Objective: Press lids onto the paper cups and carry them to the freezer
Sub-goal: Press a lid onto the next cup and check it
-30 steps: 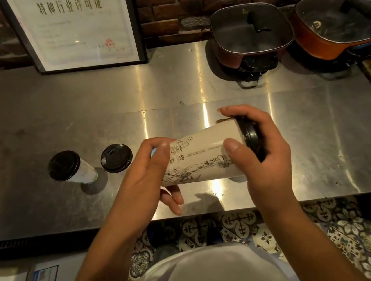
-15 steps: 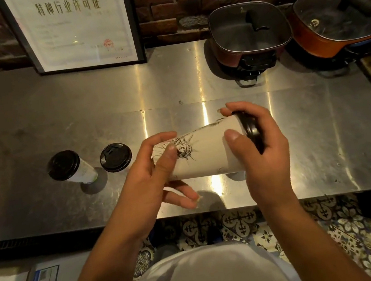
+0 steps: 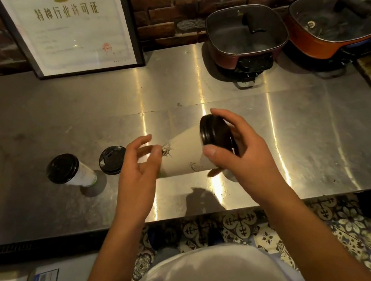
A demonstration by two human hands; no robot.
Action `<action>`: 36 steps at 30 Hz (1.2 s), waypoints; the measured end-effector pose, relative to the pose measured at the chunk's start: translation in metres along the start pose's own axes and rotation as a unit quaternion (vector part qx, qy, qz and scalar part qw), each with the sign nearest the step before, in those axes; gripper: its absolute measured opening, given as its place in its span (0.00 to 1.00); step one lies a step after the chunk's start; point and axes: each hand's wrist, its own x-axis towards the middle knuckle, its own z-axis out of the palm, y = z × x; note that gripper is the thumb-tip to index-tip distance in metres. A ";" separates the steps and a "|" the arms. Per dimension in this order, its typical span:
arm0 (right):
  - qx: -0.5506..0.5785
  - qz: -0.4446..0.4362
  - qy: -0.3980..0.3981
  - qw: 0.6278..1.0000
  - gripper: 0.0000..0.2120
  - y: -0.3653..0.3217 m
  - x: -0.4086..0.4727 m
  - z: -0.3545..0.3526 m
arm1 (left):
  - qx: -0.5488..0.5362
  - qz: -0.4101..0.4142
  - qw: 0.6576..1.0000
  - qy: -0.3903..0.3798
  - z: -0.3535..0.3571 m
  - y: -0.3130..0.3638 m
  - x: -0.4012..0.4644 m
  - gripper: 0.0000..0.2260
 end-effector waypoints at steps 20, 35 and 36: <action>-0.007 0.049 0.005 0.999 0.23 0.070 0.024 -0.003 | -0.055 -0.006 0.992 -0.113 0.018 -0.033 0.001 0.20; -0.099 0.168 0.103 0.975 0.24 0.154 0.037 0.009 | 0.036 -0.066 0.981 -0.180 0.068 -0.111 0.059 0.20; -0.113 0.169 0.101 0.974 0.25 0.156 0.036 0.008 | 0.037 -0.066 0.981 -0.181 0.069 -0.113 0.060 0.20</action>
